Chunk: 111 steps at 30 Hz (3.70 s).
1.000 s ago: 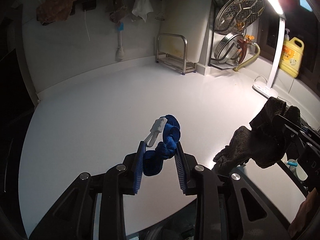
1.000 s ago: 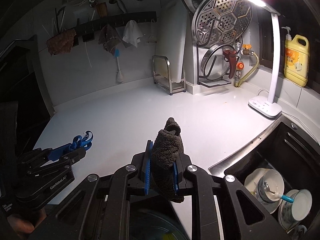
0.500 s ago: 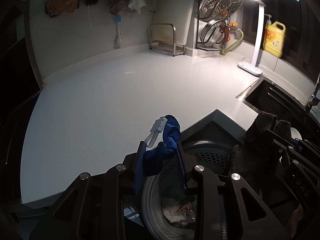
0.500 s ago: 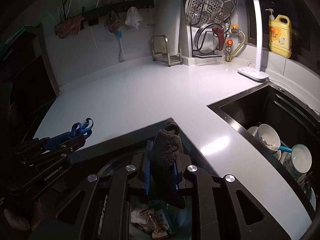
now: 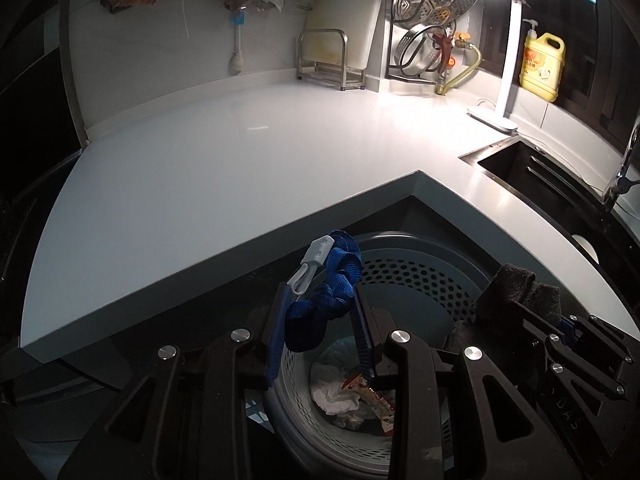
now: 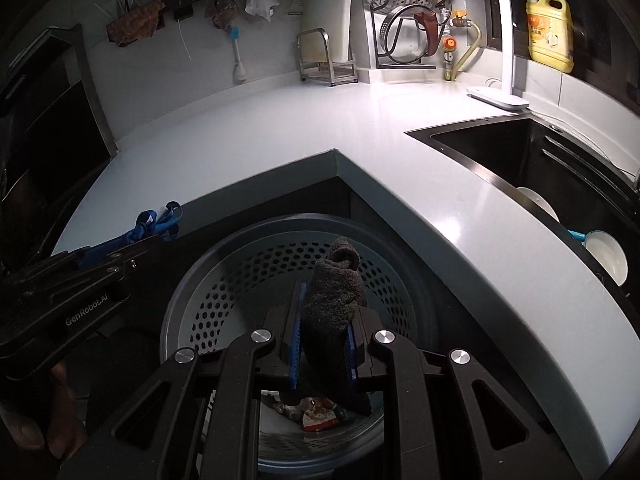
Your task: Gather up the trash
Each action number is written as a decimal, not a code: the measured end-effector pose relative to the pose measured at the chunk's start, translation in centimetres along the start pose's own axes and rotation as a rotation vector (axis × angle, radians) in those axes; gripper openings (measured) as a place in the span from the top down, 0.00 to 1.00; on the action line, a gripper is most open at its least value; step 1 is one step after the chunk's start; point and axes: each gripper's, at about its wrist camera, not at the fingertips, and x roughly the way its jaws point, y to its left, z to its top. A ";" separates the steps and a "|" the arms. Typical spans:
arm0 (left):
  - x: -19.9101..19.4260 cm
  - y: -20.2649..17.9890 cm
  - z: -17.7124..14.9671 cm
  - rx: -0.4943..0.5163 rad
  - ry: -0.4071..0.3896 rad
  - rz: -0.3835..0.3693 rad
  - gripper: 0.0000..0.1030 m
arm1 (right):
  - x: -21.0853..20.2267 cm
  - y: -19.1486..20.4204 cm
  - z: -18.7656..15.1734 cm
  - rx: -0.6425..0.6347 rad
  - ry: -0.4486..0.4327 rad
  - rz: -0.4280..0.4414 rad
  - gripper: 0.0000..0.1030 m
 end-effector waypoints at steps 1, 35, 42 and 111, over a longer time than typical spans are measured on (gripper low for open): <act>0.0 -0.1 -0.2 0.004 0.003 0.002 0.70 | 0.0 0.1 -0.1 0.000 0.000 0.002 0.84; -4.7 0.6 -1.7 0.004 -0.065 0.045 0.21 | -3.2 0.0 -2.7 0.073 -0.050 -0.048 0.33; -5.3 0.5 -2.0 0.009 -0.073 0.049 0.15 | -3.6 -0.1 -2.8 0.078 -0.060 -0.050 0.30; -5.3 1.1 -2.0 -0.012 -0.047 0.097 0.06 | -3.8 0.3 -3.0 0.067 -0.064 -0.080 0.27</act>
